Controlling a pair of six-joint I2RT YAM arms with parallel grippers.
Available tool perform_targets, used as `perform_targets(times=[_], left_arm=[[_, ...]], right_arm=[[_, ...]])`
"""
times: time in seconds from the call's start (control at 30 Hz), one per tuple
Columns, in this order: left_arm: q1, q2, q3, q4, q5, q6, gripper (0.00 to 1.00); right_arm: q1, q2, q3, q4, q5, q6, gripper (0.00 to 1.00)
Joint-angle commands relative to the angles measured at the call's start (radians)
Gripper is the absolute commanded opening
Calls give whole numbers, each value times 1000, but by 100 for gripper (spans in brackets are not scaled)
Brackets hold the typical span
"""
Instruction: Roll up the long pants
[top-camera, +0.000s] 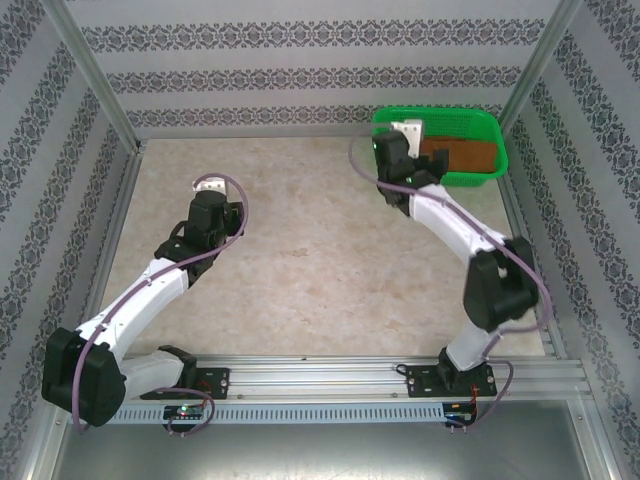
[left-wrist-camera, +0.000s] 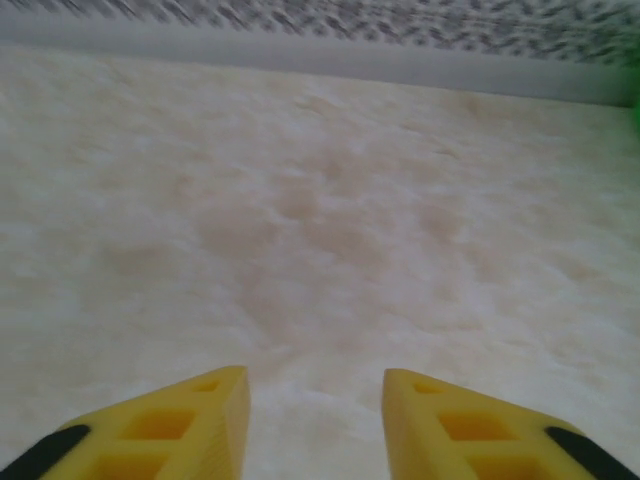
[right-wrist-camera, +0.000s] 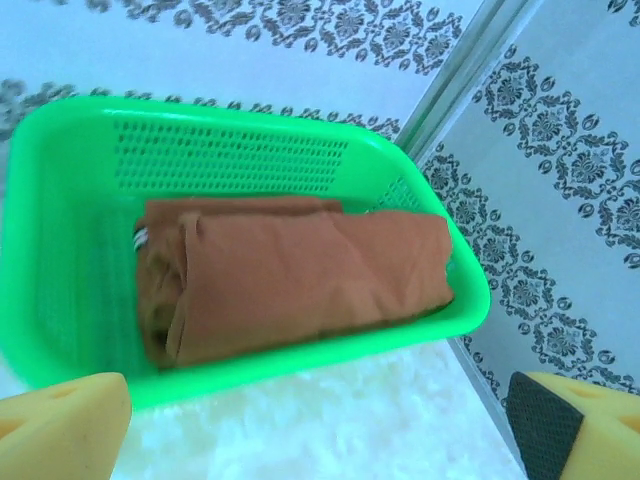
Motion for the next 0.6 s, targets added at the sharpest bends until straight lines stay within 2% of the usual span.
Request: perform_targets(times=[0.0,0.07,0.17,0.27,0.3,0.33,0.4,0.43,0.47,0.5,0.53,0.57], left_arm=[[25,-44,-67,60,-246,170,45],[55,-84,-164,222,-282,218,45],[96,-80,-349,571,-263,336,55],[187,48,-387,682,-237,284,57],[216,104,-407,749,-185,263,66],[238,156,-420,814,-155,222,71],[242,233,-403,831,-99,238,85],[243,282,-420,893,-81,239,97],[245,339,-449,1022,-86,250,100],[239,354,-473,1084,-72,271,100],[237,305,-477,998,-51,253,100],[238,306,-516,1097,-52,260,100]], right_arm=[[103,-133,-181,-39,-103,25,98],[156,-188,-295,-11,-133,12,98],[209,-237,-396,15,-128,30,98],[211,-274,-468,79,-144,26,98],[206,-287,-487,99,-147,20,98],[197,-303,-502,115,-151,17,98],[172,-332,-529,145,-153,-1,98],[154,-351,-550,171,-146,-11,98],[136,-370,-582,218,-142,-34,98],[109,-398,-631,296,-139,-67,98],[76,-419,-691,389,-159,-105,98],[50,-442,-751,489,-175,-140,97]])
